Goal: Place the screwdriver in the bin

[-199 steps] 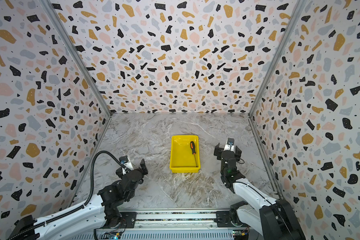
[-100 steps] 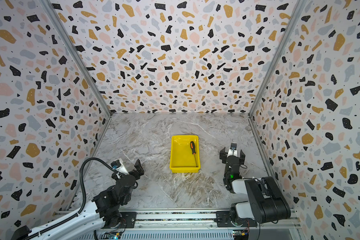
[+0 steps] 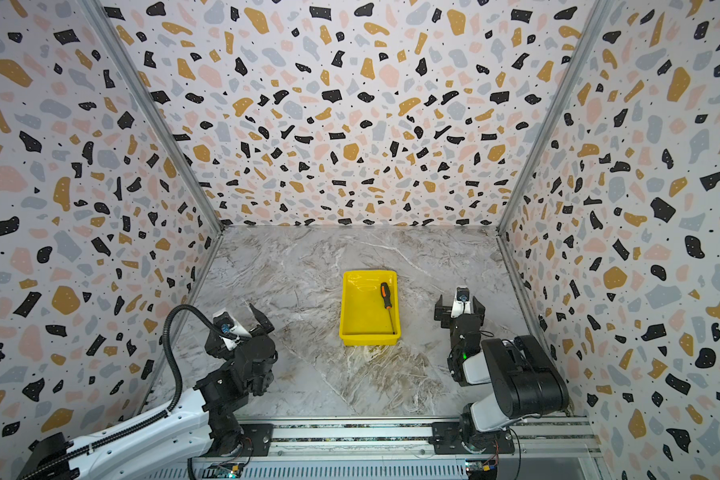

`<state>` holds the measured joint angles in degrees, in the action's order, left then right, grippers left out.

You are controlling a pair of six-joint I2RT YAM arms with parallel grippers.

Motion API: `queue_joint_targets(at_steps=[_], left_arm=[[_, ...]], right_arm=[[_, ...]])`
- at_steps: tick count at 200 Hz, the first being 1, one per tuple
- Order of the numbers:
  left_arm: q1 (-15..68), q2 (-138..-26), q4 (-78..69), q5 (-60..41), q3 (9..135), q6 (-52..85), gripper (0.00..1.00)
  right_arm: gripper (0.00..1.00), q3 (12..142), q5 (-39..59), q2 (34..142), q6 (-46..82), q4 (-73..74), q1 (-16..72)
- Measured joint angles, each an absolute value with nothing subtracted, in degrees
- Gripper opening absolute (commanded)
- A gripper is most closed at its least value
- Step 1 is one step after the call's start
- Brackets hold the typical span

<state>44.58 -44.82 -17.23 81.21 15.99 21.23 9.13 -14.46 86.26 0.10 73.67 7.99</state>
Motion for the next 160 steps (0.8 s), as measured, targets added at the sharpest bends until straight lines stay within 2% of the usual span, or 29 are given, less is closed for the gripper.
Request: queue_joint_targets(at_steps=[35, 64, 82, 122, 160], left_arm=[[29.74, -49.54, -37.74, 68.99, 7.57, 8.40, 1.00], [20.40, -55.86, -50.39, 58.67, 1.26, 6.50, 1.00], [15.35, -64.49, -60.03, 52.64, 0.89, 7.03, 1.00], [13.80, -74.39, -63.07, 40.32, 5.78, 5.30, 1.00], [13.80, -74.96, -61.82, 35.59, 8.12, 4.86, 1.00]], right_arm=[[0.99, 9.19, -13.67, 86.26, 0.08, 73.67, 7.86], [0.99, 9.45, -13.04, 86.26, 0.08, 73.67, 7.60], [0.99, 9.50, -12.86, 86.26, 0.08, 73.67, 7.55], [0.99, 9.52, -12.60, 86.26, 0.08, 73.65, 7.51], [0.99, 10.35, -11.40, 86.30, 0.10, 72.71, 6.85]])
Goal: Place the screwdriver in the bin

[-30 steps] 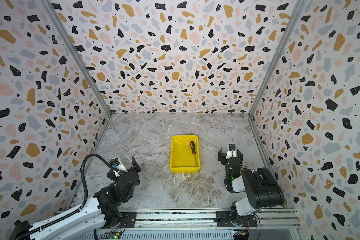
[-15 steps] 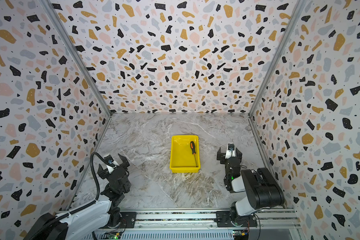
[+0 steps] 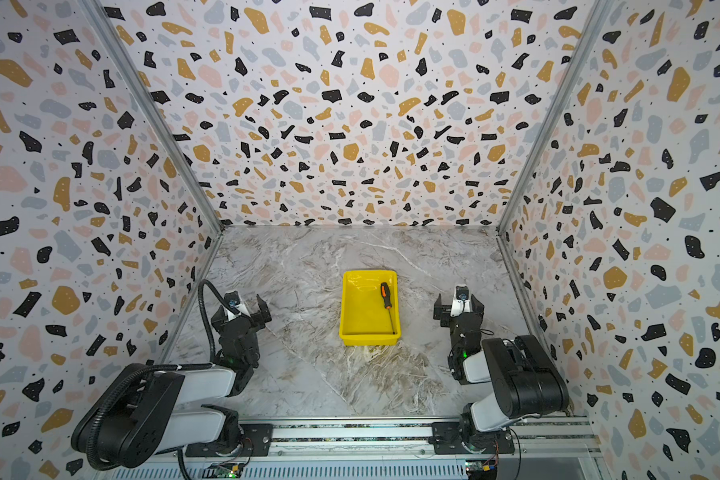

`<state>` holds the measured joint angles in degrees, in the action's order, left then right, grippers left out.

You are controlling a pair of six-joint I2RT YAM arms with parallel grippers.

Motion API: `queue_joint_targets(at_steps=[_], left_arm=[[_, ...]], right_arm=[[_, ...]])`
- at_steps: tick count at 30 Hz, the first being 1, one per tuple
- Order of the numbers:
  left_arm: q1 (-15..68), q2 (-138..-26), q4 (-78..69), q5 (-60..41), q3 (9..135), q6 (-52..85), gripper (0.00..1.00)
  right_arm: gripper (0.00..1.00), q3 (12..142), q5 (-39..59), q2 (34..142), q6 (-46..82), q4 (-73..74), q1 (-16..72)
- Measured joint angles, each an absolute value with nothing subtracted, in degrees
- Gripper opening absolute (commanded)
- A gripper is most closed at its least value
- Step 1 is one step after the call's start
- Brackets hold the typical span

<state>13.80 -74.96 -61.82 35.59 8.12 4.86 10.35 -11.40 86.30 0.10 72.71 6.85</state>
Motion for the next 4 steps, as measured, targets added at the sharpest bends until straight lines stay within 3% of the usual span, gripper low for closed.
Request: queue_joint_targets(at_steps=[4], left_arm=[[13.78, -74.85, -61.45, 34.59, 8.16, 4.67, 1.00]], right_arm=[[0.99, 10.90, -10.02, 86.30, 0.12, 72.29, 5.93]])
